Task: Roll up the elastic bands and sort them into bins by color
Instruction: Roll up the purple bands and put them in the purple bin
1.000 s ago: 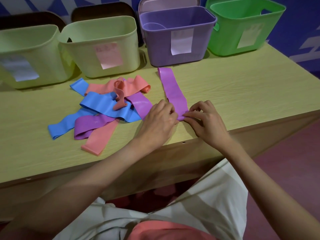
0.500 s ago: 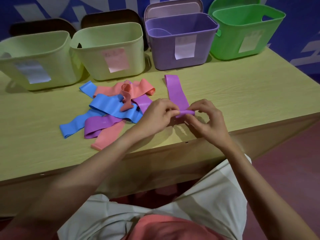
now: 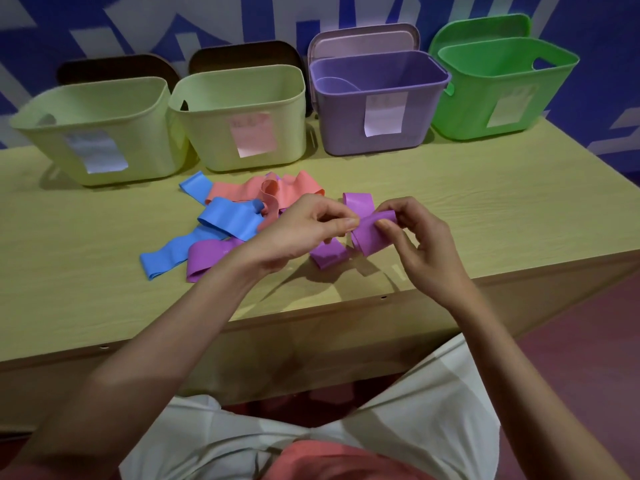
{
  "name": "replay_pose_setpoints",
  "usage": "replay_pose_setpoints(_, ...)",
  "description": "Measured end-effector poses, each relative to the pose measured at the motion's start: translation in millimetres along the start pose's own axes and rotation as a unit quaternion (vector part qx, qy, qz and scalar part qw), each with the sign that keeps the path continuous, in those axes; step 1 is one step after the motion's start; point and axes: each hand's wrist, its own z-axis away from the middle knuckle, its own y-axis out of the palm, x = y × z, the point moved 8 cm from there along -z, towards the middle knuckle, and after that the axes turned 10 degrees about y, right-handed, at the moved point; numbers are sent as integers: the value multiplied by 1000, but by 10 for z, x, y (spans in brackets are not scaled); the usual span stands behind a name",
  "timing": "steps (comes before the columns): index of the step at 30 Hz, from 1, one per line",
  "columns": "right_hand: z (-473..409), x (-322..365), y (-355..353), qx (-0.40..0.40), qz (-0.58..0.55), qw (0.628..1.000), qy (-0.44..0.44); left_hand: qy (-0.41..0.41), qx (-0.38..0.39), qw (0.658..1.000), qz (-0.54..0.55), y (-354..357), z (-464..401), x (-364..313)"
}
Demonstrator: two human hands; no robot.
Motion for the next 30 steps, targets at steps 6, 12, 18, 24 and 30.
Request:
replay_pose_setpoints(6,-1,95,-6,-7,41,999,-27,22,-13,1000,-9,-35,101,-26)
replay_pose_setpoints(12,10,157,0,-14,13,999,-30,105,-109,987,-58,-131,133,-150)
replay_pose_setpoints(18,10,207,9,-24,-89,996,-7,114,-160,981,6,-142,167,-128)
replay_pose_setpoints(24,-3,252,14,-13,-42,999,-28,60,-160,977,130,-133,198,-29)
replay_pose_setpoints(30,-49,357,25,18,-46,998,-25,31,-139,969,204,-108,193,67)
